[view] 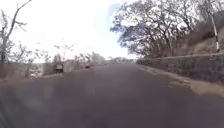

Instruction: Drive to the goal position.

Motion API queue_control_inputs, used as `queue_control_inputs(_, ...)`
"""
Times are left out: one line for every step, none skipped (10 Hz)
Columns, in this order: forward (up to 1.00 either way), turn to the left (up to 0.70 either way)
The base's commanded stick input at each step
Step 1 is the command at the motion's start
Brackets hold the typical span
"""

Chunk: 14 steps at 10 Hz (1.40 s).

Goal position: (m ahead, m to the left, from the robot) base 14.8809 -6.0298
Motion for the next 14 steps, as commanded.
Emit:
queue_control_inputs(0.70, 0.00)
queue_control_inputs(0.70, 0.00)
queue_control_inputs(0.70, 0.00)
queue_control_inputs(0.70, 0.00)
queue_control_inputs(0.70, 0.01)
queue_control_inputs(0.70, 0.01)
queue_control_inputs(0.70, 0.02)
queue_control_inputs(0.70, 0.02)
queue_control_inputs(0.70, 0.00)
queue_control_inputs(0.70, -0.04)
queue_control_inputs(0.70, -0.07)
queue_control_inputs(0.70, -0.05)
queue_control_inputs(0.70, -0.02)
queue_control_inputs(0.70, 0.00)
